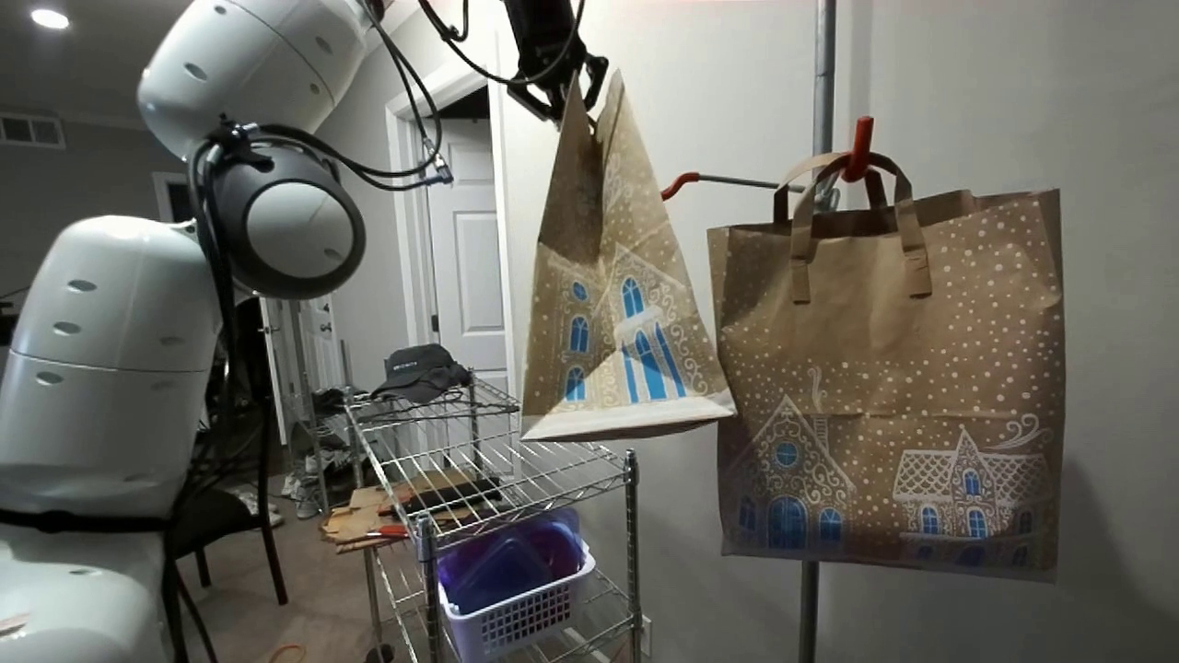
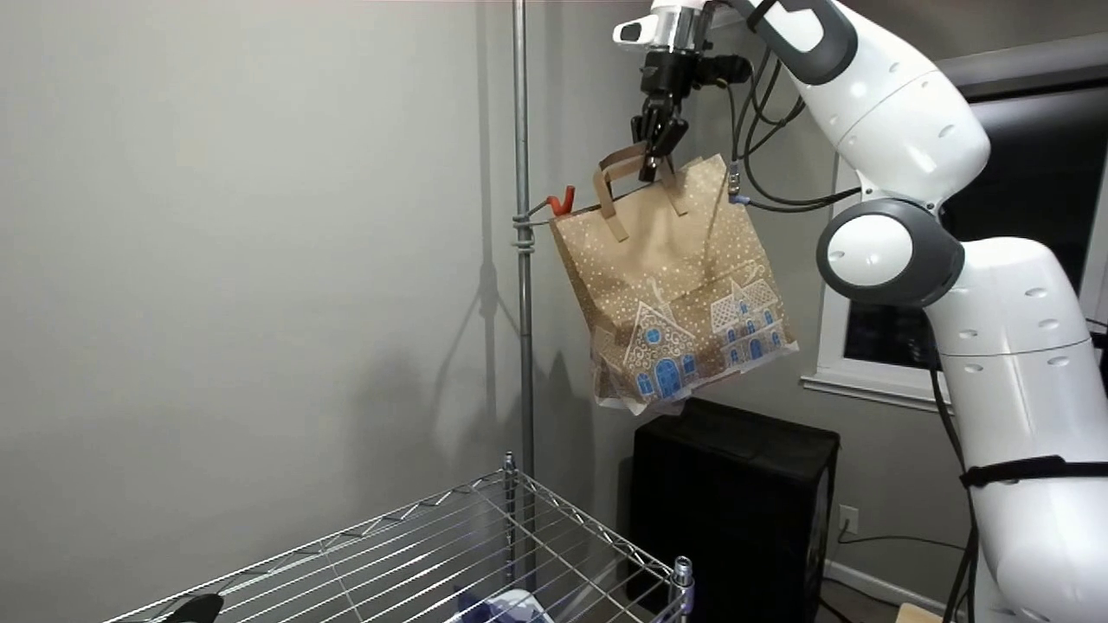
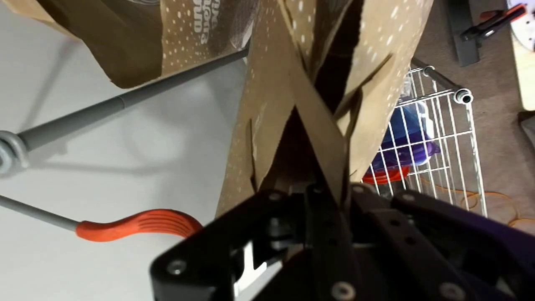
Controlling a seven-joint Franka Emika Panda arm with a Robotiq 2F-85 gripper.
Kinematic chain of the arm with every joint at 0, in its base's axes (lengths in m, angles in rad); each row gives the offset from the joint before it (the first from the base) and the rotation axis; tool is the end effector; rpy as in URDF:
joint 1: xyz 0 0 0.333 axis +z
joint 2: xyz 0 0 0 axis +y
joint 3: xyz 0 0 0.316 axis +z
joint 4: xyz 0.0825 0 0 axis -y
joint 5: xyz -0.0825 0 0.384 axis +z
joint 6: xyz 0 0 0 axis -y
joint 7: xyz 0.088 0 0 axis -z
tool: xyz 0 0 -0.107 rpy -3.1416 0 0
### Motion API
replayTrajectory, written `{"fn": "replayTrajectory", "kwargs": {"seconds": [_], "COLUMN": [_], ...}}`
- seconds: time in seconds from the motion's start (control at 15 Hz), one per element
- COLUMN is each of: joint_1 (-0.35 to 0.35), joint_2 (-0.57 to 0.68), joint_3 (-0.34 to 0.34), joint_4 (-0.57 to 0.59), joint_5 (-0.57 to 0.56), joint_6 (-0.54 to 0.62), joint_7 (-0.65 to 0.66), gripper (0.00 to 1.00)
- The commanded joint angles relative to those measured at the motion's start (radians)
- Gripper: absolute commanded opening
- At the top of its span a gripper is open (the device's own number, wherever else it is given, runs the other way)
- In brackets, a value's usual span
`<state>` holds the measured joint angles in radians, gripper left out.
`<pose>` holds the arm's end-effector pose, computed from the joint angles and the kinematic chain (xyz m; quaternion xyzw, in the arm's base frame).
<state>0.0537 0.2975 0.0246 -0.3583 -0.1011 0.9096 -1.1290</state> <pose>0.4518 0.0169 0.8845 0.8366 0.5321 0.0932 0.0911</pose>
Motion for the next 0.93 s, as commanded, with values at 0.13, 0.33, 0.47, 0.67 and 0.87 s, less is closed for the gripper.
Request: {"fn": "replayTrajectory", "kwargs": {"seconds": [0.13,0.33,0.47,0.67,0.87], "joint_1": [0.010,0.003,0.002,0.013,0.032], "joint_2": [0.026,0.049,0.060,0.064,0.068], "joint_3": [0.017,0.028,0.037,0.045,0.035], "joint_4": [0.000,0.000,0.000,0.000,0.000], "joint_5": [0.007,0.037,0.065,0.084,0.053], "joint_6": [0.004,0.040,0.101,0.230,0.374], "joint_7": [-0.037,-0.005,0.016,0.034,0.034], "gripper": [0.01,0.01,0.01,0.01,0.01]}}
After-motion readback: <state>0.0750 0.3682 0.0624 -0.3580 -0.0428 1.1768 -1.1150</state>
